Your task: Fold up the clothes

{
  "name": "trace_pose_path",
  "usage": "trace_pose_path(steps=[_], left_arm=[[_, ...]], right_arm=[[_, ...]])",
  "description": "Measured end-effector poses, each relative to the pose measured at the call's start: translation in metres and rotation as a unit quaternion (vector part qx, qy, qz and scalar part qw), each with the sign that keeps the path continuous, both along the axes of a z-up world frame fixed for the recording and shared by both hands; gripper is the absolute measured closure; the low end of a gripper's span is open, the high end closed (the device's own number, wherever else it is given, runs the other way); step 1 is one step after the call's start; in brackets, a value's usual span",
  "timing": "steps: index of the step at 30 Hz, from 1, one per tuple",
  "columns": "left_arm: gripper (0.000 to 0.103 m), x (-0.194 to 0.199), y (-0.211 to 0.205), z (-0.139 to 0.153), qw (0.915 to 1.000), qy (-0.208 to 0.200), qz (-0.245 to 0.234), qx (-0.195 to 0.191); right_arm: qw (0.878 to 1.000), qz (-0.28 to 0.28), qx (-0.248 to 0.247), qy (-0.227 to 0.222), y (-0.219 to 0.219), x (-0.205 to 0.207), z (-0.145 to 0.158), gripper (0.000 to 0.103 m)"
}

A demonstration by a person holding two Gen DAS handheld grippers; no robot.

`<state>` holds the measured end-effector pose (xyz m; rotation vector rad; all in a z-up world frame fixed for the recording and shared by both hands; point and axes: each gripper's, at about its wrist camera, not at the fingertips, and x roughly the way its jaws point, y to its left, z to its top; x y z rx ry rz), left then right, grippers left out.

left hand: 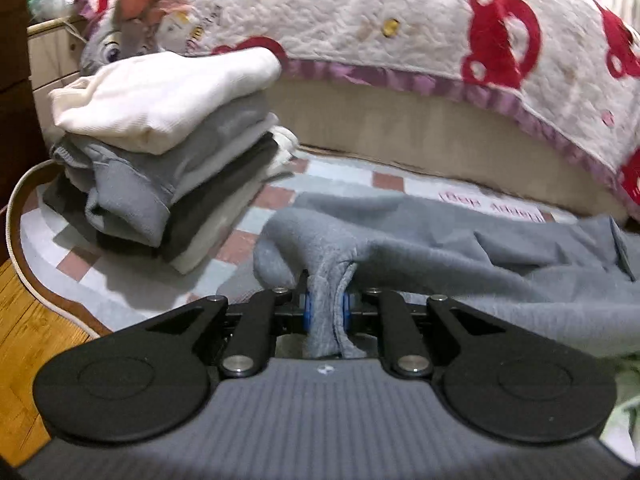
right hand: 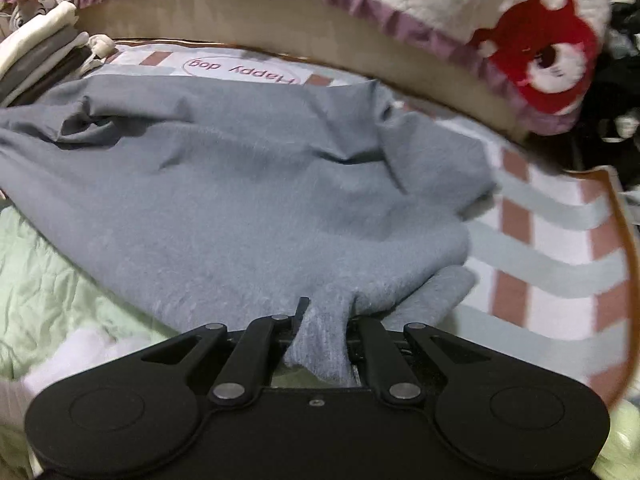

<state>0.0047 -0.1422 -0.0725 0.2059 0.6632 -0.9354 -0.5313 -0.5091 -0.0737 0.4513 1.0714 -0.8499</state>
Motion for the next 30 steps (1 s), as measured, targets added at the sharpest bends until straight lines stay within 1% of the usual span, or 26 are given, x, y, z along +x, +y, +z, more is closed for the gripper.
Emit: trace_pose_path(steps=[1,2,4,5,7,8,9,10,12,13,14,15,16,17,18,19,20,21,22,23,24,25,27,29,30], left_arm=[[0.090,-0.004,-0.001,-0.004,0.9999,0.005,-0.006,0.009],[0.089,-0.008,-0.002,-0.013,0.9995,0.014,-0.005,0.026],[0.089,-0.014,-0.004,-0.032,0.9976,0.036,-0.003,0.060],[0.089,-0.013,-0.003,-0.043,0.9961,0.053,0.004,0.070],[0.088,-0.012,0.001,-0.054,0.9936,0.079,0.021,0.078],[0.087,-0.011,0.005,-0.055,0.9926,0.088,0.027,0.079],[0.083,-0.009,0.009,-0.053,0.9916,0.099,0.033,0.077],[0.082,-0.007,0.014,-0.048,0.9909,0.108,0.041,0.069],[0.078,-0.005,0.024,-0.035,0.9906,0.117,0.058,0.040],[0.077,-0.006,0.027,-0.026,0.9909,0.116,0.064,0.025],[0.077,-0.009,0.026,-0.016,0.9922,0.107,0.061,0.015],[0.075,-0.012,0.024,-0.007,0.9935,0.098,0.058,0.007],[0.074,-0.017,0.019,0.000,0.9950,0.086,0.050,0.008],[0.072,-0.023,0.014,0.009,0.9965,0.073,0.041,0.004],[0.072,-0.028,0.011,0.018,0.9975,0.063,0.029,-0.015],[0.072,-0.034,0.008,0.027,0.9979,0.053,0.017,-0.033],[0.070,-0.040,0.005,0.036,0.9978,0.042,0.007,-0.051],[0.064,-0.045,0.004,0.044,0.9975,0.028,0.004,-0.065],[0.061,-0.049,0.002,0.051,0.9971,0.015,0.003,-0.075],[0.060,-0.050,-0.003,0.054,0.9975,0.009,0.001,-0.070],[0.060,-0.050,-0.011,0.053,0.9981,0.014,-0.009,-0.060],[0.060,-0.050,-0.021,0.048,0.9980,0.029,-0.020,-0.052],[0.060,-0.049,-0.043,0.037,0.9966,0.059,-0.045,-0.035],[0.060,-0.056,-0.079,0.018,0.9913,0.101,-0.083,-0.016],[0.060,-0.062,-0.098,0.008,0.9878,0.116,-0.104,-0.003]], right_arm=[[1.000,-0.001,0.003,0.005,0.006,-0.006,-0.001,0.100],[1.000,-0.003,0.024,0.012,0.011,-0.011,-0.014,0.100],[0.997,-0.003,0.077,0.031,0.020,-0.019,-0.047,0.100],[0.994,-0.001,0.105,0.042,0.024,-0.022,-0.067,0.099],[0.991,0.005,0.133,0.031,0.024,-0.028,-0.086,0.098],[0.989,0.008,0.146,0.023,0.024,-0.031,-0.094,0.092],[0.988,-0.001,0.155,0.000,0.021,-0.040,-0.094,0.088],[0.986,-0.014,0.162,-0.027,0.017,-0.050,-0.091,0.089],[0.979,-0.050,0.177,-0.089,0.007,-0.073,-0.084,0.068],[0.973,-0.072,0.182,-0.124,0.003,-0.086,-0.080,0.064],[0.965,-0.097,0.185,-0.157,-0.001,-0.099,-0.075,0.060],[0.956,-0.122,0.187,-0.190,-0.005,-0.112,-0.071,0.060],[0.945,-0.148,0.193,-0.221,-0.008,-0.124,-0.069,0.059],[0.931,-0.172,0.198,-0.252,-0.011,-0.134,-0.067,0.053],[0.917,-0.204,0.203,-0.276,-0.014,-0.146,-0.068,0.048],[0.905,-0.236,0.210,-0.285,-0.017,-0.156,-0.072,0.048],[0.892,-0.268,0.219,-0.290,-0.020,-0.165,-0.077,0.048],[0.884,-0.294,0.226,-0.285,-0.021,-0.172,-0.082,0.048],[0.877,-0.317,0.233,-0.276,-0.021,-0.179,-0.087,0.048],[0.872,-0.334,0.240,-0.266,-0.020,-0.184,-0.093,0.048],[0.867,-0.346,0.248,-0.260,-0.015,-0.186,-0.099,0.048],[0.860,-0.358,0.256,-0.260,-0.014,-0.189,-0.106,0.048],[0.839,-0.385,0.268,-0.275,-0.009,-0.193,-0.120,0.048],[0.817,-0.412,0.277,-0.292,-0.003,-0.197,-0.135,0.048],[0.817,-0.415,0.264,-0.300,-0.002,-0.196,-0.140,0.048]])
